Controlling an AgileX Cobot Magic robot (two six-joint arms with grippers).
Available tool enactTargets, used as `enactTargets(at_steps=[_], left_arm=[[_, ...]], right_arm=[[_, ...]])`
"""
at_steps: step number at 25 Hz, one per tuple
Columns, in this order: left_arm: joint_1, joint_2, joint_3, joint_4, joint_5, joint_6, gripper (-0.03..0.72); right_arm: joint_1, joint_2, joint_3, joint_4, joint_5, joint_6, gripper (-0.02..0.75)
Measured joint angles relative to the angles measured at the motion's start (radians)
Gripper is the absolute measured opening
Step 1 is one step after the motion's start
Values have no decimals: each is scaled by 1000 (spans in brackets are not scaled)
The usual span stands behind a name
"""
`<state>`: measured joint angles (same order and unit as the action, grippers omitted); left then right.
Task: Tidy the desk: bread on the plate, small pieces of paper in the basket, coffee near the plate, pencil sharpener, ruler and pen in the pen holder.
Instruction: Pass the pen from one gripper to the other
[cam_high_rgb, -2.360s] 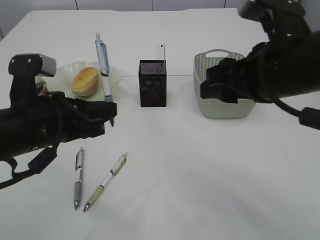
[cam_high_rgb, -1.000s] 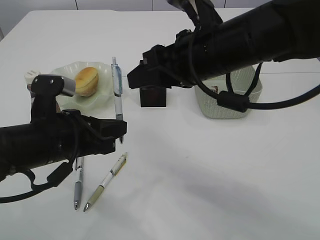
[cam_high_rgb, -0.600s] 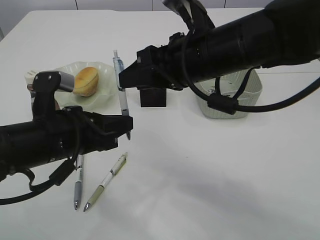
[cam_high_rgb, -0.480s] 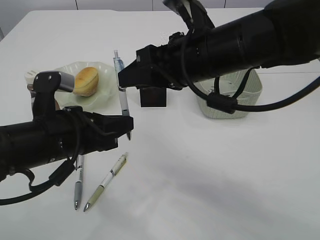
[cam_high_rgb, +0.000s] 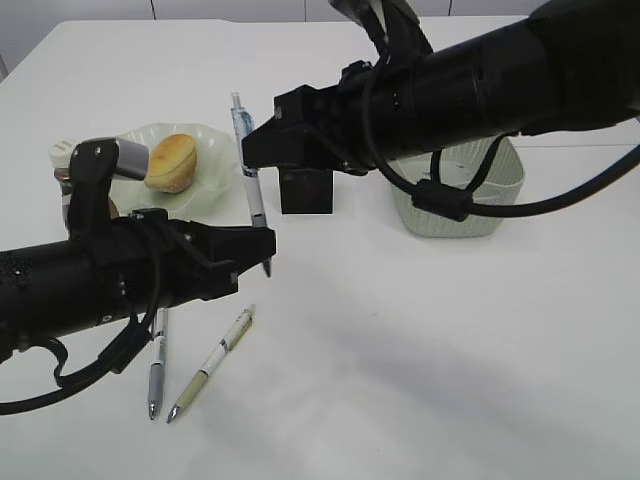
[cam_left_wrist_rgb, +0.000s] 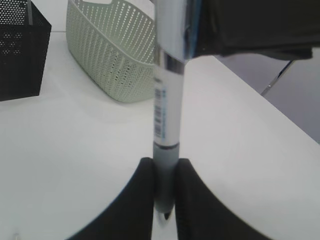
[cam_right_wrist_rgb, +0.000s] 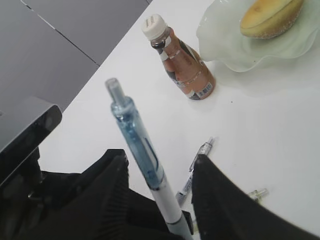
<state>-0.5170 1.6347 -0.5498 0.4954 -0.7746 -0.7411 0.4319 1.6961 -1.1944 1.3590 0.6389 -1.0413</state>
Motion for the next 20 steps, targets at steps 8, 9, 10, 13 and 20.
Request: enactTargets(at_steps=[8, 9, 10, 13, 20], left_arm=[[0, 0, 0, 10, -39, -17, 57], [0, 0, 0, 15, -42, -24, 57], [0, 0, 0, 21, -48, -30, 57], [0, 0, 0, 38, -62, -43, 57], [0, 0, 0, 55, -82, -62, 56]], right_arm=[[0, 2, 0, 6, -3, 0, 341], [0, 2, 0, 18, -3, -2, 341], [0, 2, 0, 27, -3, -10, 341], [0, 2, 0, 58, 1, -34, 341], [0, 2, 0, 83, 7, -68, 341]])
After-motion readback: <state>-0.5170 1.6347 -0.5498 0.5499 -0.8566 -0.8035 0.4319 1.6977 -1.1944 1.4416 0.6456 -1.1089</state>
